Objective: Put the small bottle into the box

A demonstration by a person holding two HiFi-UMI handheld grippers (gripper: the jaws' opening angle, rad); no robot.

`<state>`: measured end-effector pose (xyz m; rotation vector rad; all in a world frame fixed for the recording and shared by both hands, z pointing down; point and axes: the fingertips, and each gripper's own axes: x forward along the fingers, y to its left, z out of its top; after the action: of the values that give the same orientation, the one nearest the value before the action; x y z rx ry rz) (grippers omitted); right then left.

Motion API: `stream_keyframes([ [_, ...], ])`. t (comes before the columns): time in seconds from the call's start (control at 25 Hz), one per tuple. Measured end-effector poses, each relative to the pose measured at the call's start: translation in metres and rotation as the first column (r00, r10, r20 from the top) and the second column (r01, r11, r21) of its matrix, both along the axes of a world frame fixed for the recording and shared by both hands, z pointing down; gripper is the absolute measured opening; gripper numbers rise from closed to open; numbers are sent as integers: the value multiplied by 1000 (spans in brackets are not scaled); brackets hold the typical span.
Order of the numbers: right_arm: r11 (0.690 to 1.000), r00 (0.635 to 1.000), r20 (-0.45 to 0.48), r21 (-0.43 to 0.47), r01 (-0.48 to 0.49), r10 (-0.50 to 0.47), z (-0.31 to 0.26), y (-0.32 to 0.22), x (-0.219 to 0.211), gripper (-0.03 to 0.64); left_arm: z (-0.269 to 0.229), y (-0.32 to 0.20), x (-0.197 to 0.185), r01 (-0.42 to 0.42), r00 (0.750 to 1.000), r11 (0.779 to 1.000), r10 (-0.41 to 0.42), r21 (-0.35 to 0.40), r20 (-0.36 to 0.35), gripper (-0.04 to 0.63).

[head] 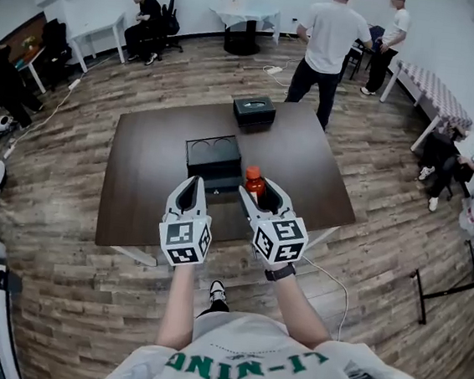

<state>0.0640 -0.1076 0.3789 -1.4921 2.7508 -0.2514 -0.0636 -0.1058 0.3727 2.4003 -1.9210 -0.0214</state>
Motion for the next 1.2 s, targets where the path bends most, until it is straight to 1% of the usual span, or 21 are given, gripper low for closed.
stream_keyframes([
  [0.28,1000,1000,11,-15,4,-4,3,-86,-37,230,3,-75,-29,-18,1000,1000,18,-4,11,8],
  [0.48,1000,1000,10,-13,10,-10,11,-130,-65,230,7,-125,-52,-32,999,999,32,3,16,8],
  [0.6,1000,1000,-6,-23,10,-11,22,-154,-73,230,19,-152,-62,-37,999,999,38,-17,11,8],
  [0.76,998,1000,-30,-65,7,-9,48,-175,-68,230,48,-172,-58,-48,999,997,47,-65,-10,8],
  [0.92,996,998,-47,-90,24,-29,66,-196,-66,230,69,-194,-54,-51,999,993,50,-102,-17,8],
  [1.08,992,996,-57,-115,57,-64,78,-219,-73,230,75,-216,-59,-48,998,994,45,-98,-35,8],
  [1.2,985,990,-85,-141,96,-109,94,-232,-79,230,85,-228,-62,-42,998,994,37,-98,-55,8],
])
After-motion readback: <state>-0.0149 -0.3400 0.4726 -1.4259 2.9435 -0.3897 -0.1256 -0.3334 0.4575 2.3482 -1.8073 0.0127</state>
